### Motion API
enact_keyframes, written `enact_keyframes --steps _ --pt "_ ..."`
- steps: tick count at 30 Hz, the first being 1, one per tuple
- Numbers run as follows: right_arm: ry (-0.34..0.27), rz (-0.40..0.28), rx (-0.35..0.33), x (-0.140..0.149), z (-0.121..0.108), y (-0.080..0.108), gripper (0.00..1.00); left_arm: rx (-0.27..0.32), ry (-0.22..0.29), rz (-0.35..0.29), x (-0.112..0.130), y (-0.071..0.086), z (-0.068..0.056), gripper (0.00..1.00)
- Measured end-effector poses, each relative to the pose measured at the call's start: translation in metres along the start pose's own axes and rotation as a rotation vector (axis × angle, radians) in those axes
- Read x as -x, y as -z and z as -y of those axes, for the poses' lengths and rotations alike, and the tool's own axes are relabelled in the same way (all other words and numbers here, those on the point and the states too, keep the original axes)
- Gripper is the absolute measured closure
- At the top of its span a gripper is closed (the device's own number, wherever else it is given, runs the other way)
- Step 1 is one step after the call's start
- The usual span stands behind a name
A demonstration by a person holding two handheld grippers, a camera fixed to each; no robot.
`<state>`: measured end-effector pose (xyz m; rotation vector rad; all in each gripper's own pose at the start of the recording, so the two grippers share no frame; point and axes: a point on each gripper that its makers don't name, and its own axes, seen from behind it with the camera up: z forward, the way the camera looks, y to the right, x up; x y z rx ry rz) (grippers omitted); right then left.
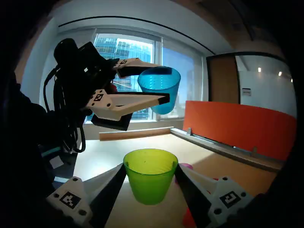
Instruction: Pour water
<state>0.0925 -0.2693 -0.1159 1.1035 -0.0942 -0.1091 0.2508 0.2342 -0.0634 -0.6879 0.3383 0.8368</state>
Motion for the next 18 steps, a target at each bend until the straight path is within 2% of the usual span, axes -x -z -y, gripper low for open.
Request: enact_keyframes --steps 8,18 --pt "0.005 -0.002 -0.011 -0.0029 0.0035 -0.0024 0.09 -0.007 -0.071 0.003 -0.0039 0.0003 0.0064 0.12" --pt "0.006 -0.007 -0.017 -0.0042 0.0054 -0.0048 0.09 -0.008 -0.138 0.007 -0.0065 -0.001 0.0025 0.12"
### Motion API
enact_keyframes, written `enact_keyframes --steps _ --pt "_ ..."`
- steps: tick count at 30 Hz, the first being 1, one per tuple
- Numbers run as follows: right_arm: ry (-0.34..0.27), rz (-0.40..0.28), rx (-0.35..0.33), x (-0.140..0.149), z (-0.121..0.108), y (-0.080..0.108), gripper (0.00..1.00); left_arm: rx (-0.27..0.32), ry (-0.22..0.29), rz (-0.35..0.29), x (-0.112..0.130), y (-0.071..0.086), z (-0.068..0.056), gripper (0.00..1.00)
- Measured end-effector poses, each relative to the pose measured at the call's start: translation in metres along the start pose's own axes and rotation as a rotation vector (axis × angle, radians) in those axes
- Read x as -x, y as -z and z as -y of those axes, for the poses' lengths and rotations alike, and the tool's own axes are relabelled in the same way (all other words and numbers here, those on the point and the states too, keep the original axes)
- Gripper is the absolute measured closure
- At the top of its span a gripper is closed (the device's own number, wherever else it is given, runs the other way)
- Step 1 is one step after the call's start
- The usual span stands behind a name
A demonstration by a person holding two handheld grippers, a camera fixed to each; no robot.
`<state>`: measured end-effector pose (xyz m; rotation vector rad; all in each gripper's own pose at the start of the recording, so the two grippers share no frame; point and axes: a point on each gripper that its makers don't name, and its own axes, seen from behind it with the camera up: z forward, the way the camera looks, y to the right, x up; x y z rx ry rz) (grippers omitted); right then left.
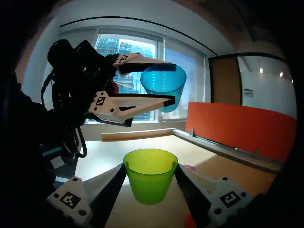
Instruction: Pour water
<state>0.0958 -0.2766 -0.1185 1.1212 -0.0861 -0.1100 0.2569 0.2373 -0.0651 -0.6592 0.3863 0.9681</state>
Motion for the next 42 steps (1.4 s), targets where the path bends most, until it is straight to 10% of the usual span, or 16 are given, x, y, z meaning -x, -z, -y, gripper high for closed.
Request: enact_keyframes --steps 42 --pt "0.003 -0.017 0.019 -0.003 -0.007 0.006 0.09 -0.019 -0.191 -0.005 -0.018 -0.002 -0.005 0.12"
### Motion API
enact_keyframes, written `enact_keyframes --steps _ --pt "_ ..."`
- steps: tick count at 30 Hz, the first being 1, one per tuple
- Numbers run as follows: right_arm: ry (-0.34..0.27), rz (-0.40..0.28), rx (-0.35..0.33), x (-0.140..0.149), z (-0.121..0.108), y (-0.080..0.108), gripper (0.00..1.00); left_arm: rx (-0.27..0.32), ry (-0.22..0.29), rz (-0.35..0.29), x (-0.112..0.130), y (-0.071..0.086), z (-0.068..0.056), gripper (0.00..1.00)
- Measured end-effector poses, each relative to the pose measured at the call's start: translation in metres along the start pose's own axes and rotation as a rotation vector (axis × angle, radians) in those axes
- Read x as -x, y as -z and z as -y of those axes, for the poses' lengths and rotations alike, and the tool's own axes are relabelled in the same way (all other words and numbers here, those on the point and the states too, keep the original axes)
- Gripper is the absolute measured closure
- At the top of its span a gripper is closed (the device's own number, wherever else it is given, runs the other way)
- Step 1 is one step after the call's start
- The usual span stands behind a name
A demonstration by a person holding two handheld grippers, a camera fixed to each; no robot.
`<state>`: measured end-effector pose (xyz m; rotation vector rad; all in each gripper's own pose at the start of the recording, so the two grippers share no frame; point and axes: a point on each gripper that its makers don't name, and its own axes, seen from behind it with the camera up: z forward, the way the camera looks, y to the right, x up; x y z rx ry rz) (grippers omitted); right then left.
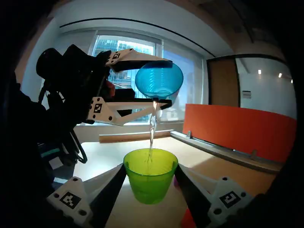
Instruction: Pour water
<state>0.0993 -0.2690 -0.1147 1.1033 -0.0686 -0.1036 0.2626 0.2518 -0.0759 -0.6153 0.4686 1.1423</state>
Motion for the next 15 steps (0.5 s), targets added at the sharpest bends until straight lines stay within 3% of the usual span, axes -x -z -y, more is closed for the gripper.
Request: enact_keyframes --steps 15 --pt "0.001 -0.008 0.005 -0.0022 -0.0005 0.0028 0.1 -0.003 -0.055 -0.001 -0.0041 0.0002 0.0015 0.11"
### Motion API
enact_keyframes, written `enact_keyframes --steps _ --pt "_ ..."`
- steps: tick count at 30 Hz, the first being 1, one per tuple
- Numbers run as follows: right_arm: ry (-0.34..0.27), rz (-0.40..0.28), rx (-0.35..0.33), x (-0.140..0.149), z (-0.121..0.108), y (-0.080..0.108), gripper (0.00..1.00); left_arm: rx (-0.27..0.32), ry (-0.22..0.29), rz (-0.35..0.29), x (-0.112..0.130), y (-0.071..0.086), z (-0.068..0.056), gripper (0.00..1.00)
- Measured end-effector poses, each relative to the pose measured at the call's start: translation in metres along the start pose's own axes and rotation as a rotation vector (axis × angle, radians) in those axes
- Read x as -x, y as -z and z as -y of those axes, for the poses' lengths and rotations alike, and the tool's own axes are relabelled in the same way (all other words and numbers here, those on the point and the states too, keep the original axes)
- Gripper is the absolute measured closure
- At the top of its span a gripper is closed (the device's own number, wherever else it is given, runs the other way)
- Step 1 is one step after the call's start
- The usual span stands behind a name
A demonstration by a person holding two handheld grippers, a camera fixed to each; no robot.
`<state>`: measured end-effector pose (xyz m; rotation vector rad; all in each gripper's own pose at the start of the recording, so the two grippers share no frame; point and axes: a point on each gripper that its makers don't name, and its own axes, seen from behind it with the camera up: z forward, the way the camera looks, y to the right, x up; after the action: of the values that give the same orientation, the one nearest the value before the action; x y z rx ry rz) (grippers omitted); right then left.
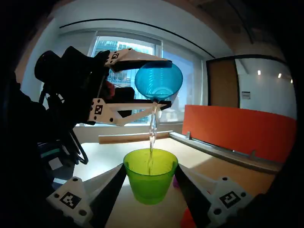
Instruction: Pour water
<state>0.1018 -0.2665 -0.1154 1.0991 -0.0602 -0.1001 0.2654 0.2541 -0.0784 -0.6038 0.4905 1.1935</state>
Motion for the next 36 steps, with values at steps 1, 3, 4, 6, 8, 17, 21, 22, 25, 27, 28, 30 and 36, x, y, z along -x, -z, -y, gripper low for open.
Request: enact_keyframes --steps 1,3,4,6,8,17,21,22,25,27,28,30,36 --pt "0.0 0.0 0.0 0.0 0.0 0.0 0.1 0.0 -0.004 0.0 0.0 0.0 0.0 0.12" --pt "0.001 0.001 0.0 0.0 0.0 0.0 0.1 0.0 -0.012 -0.001 -0.001 0.0 0.0 0.12" --pt "0.002 0.001 0.001 0.0 0.0 0.0 0.1 0.0 -0.015 -0.001 -0.001 0.0 0.0 0.12" --pt "0.003 0.001 0.001 0.001 0.0 0.0 0.1 -0.001 -0.021 -0.003 -0.002 0.0 0.0 0.12" --pt "0.004 0.001 0.003 0.0 0.0 0.0 0.1 -0.001 -0.027 -0.004 -0.003 0.0 0.0 0.12" --pt "0.005 -0.002 0.006 0.0 -0.001 0.001 0.1 -0.006 -0.069 -0.005 -0.005 -0.002 0.002 0.12" --pt "0.006 -0.002 0.008 0.0 -0.001 0.002 0.1 -0.005 -0.086 -0.009 -0.006 -0.002 0.002 0.12" --pt "0.006 -0.003 0.009 0.0 -0.001 0.002 0.1 -0.006 -0.091 -0.009 -0.006 -0.002 0.002 0.12" --pt "0.005 -0.004 0.01 -0.001 -0.002 0.002 0.1 -0.007 -0.106 -0.011 -0.007 -0.002 0.002 0.12" --pt "0.005 -0.005 0.011 -0.001 -0.002 0.002 0.1 -0.008 -0.118 -0.011 -0.008 -0.002 0.002 0.12" --pt "0.005 -0.006 0.012 -0.001 -0.002 0.002 0.1 -0.007 -0.123 -0.011 -0.008 -0.002 0.002 0.12" --pt "0.005 -0.007 0.012 -0.001 -0.002 0.002 0.1 -0.007 -0.134 -0.012 -0.009 -0.002 0.001 0.12" --pt "0.006 -0.006 0.015 -0.001 -0.003 0.003 0.1 -0.01 -0.161 -0.018 -0.011 -0.004 0.002 0.11"
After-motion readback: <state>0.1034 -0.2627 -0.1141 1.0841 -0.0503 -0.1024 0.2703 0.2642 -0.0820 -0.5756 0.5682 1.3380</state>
